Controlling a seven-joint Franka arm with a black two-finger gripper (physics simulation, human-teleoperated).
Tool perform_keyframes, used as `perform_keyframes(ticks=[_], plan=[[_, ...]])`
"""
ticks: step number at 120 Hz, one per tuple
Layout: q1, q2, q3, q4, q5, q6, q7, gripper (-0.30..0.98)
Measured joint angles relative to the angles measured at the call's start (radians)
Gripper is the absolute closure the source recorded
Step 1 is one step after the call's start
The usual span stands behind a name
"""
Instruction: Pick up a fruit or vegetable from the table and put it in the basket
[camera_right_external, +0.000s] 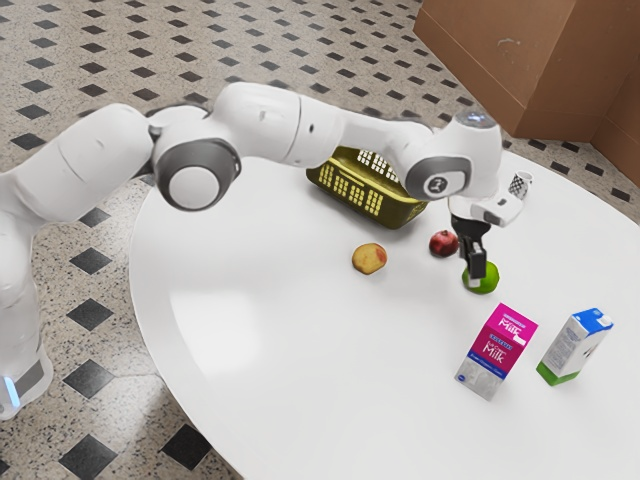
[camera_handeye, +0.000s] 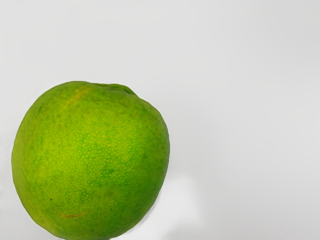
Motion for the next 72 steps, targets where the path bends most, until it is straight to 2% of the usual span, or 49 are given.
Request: perform_keyframes(ticks=[45,72], plan=[[0.008,0.058,-0.005,0.008,0.0,0.189,0.01,0.02],[0.016,0.076,0.01,0.007,0.002,0.182,0.013,0.02]])
